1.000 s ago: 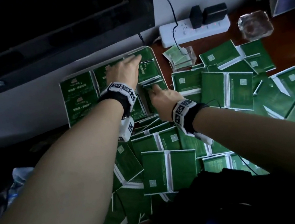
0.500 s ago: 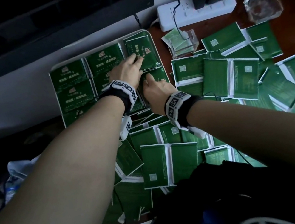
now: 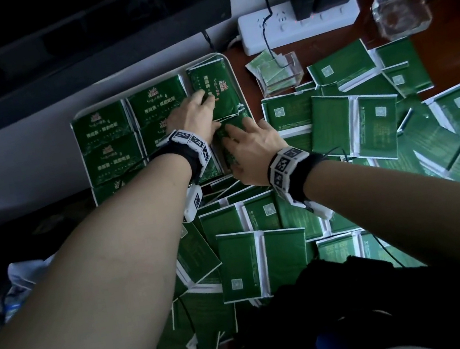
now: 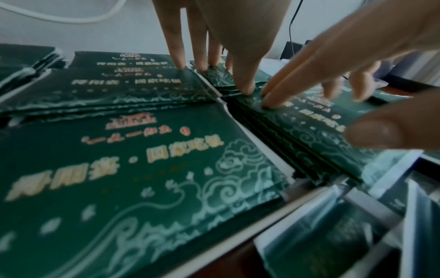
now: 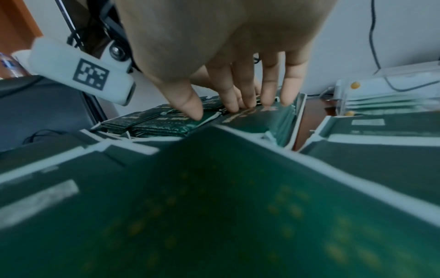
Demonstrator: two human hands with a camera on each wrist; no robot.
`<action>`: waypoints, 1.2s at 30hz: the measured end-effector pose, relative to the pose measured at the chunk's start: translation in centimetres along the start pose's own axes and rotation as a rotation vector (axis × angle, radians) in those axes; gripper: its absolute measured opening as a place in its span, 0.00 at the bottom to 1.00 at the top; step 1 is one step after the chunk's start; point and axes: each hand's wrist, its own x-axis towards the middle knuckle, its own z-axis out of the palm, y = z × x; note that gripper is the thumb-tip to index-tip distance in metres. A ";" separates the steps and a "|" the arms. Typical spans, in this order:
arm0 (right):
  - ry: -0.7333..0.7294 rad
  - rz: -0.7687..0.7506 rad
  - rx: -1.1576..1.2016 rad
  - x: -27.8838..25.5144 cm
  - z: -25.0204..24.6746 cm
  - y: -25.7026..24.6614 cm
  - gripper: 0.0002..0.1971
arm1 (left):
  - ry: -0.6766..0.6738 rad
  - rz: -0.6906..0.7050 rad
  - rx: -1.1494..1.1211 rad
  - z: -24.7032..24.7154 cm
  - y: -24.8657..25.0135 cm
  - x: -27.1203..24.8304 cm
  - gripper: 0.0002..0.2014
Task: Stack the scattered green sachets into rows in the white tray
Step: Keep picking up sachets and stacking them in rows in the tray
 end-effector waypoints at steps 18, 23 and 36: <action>-0.153 -0.003 0.041 0.9 1.1 1.5 0.41 | -0.022 -0.031 0.052 -1.9 1.6 0.4 0.27; -0.164 0.004 0.039 0.9 0.9 1.4 0.42 | -0.010 -0.030 0.055 -1.6 1.6 0.5 0.27; -0.114 0.101 0.090 -1.4 -1.0 1.8 0.36 | 0.042 -0.078 0.020 -2.7 2.7 -3.3 0.21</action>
